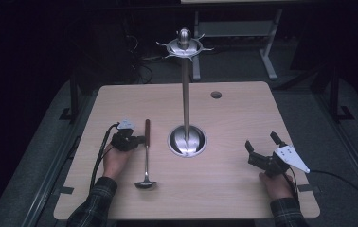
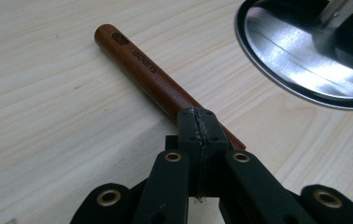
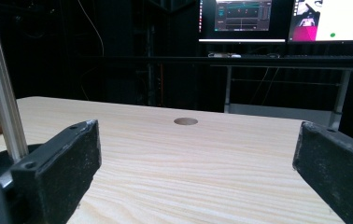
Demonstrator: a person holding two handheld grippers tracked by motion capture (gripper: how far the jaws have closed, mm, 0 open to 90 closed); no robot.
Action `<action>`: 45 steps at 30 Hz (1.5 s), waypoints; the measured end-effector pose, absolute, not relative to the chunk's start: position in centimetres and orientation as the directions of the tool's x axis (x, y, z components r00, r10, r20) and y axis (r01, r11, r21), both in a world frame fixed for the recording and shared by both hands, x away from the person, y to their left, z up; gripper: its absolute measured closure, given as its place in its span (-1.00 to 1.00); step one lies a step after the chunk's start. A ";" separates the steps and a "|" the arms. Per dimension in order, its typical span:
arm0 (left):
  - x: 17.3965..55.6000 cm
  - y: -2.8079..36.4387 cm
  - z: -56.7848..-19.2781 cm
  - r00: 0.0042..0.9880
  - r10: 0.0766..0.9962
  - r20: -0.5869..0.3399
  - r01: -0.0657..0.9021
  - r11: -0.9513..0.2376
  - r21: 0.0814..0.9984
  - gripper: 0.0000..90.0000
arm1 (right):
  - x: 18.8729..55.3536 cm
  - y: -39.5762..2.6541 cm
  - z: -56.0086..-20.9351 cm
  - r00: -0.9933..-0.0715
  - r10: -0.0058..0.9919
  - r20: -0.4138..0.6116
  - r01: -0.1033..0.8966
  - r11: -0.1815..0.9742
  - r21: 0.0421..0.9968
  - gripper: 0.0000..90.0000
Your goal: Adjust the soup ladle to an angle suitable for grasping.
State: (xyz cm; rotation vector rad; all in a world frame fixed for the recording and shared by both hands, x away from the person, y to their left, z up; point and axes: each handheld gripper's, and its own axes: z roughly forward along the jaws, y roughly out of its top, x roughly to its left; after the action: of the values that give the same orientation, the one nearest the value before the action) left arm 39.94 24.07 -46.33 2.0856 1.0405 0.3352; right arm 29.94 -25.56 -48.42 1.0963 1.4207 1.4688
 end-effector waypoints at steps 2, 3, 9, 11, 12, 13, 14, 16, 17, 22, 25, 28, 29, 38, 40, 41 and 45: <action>39.9 23.9 -46.3 0.635 0.766 -0.099 0.565 -0.373 0.736 1.00 | 29.9 -25.6 -48.4 -0.305 0.951 0.055 0.023 -0.050 0.998 -1.00; 39.9 23.9 -46.3 0.635 0.766 -0.099 0.565 -0.373 0.736 1.00 | 29.9 -25.6 -48.4 -0.305 0.951 0.055 0.023 -0.050 0.998 -1.00; 39.8 23.6 -46.3 0.653 0.749 -0.112 0.562 -0.380 0.734 1.00 | 29.9 -25.6 -48.4 -0.306 0.950 0.054 0.023 -0.050 0.999 -1.00; 39.8 23.4 -46.3 0.661 0.743 -0.105 0.557 -0.392 0.733 1.00 | 29.9 -25.6 -48.4 -0.306 0.951 0.055 0.022 -0.050 0.998 -1.00; 39.8 23.3 -46.3 0.659 0.743 -0.115 0.559 -0.382 0.735 1.00 | 29.9 -25.6 -48.4 -0.306 0.950 0.054 0.022 -0.049 0.999 -1.00; 39.8 23.2 -46.3 0.658 0.744 -0.118 0.561 -0.380 0.735 1.00 | 29.9 -25.6 -48.4 -0.306 0.950 0.055 0.023 -0.050 0.998 -1.00; 39.7 23.0 -46.3 0.668 0.737 -0.109 0.555 -0.395 0.732 1.00 | 29.9 -25.6 -48.4 -0.306 0.950 0.054 0.022 -0.050 0.998 -1.00; 39.7 23.0 -46.3 0.674 0.731 -0.107 0.551 -0.401 0.732 1.00 | 29.9 -25.6 -48.4 -0.306 0.951 0.054 0.022 -0.050 0.999 -1.00; 39.7 22.8 -46.3 0.676 0.729 -0.107 0.549 -0.401 0.733 1.00 | 29.9 -25.6 -48.4 -0.306 0.951 0.054 0.022 -0.049 0.999 -1.00; 39.6 22.6 -46.3 0.686 0.719 -0.107 0.543 -0.409 0.734 1.00 | 29.9 -25.6 -48.4 -0.306 0.950 0.054 0.023 -0.049 0.999 -1.00; 39.6 22.5 -46.3 0.692 0.713 -0.112 0.540 -0.408 0.736 1.00 | 29.9 -25.6 -48.4 -0.306 0.950 0.054 0.023 -0.050 0.998 -1.00; 39.6 22.3 -46.3 0.698 0.706 -0.120 0.539 -0.407 0.737 1.00 | 29.9 -25.6 -48.4 -0.306 0.950 0.054 0.023 -0.050 0.998 -1.00; 39.5 22.2 -46.3 0.700 0.704 -0.121 0.539 -0.410 0.735 1.00 | 29.9 -25.6 -48.4 -0.306 0.950 0.055 0.023 -0.050 0.998 -1.00; 39.3 21.6 -46.3 0.717 0.685 -0.133 0.531 -0.412 0.741 1.00 | 29.9 -25.6 -48.4 -0.306 0.950 0.054 0.023 -0.050 0.998 -1.00; 39.3 21.5 -46.3 0.718 0.682 -0.135 0.532 -0.413 0.740 1.00 | 29.9 -25.6 -48.4 -0.306 0.950 0.055 0.023 -0.050 0.998 -1.00; 39.3 21.4 -46.3 0.722 0.678 -0.139 0.531 -0.414 0.739 1.00 | 29.9 -25.6 -48.4 -0.306 0.950 0.055 0.023 -0.050 0.998 -1.00; 39.2 21.1 -46.3 0.734 0.665 -0.137 0.524 -0.427 0.737 1.00 | 29.9 -25.6 -48.4 -0.306 0.950 0.055 0.023 -0.050 0.998 -1.00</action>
State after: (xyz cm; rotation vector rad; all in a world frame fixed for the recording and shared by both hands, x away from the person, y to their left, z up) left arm 39.25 21.14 -46.30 2.1239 0.8948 0.2221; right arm 29.94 -25.57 -48.42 1.0960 1.4218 1.4702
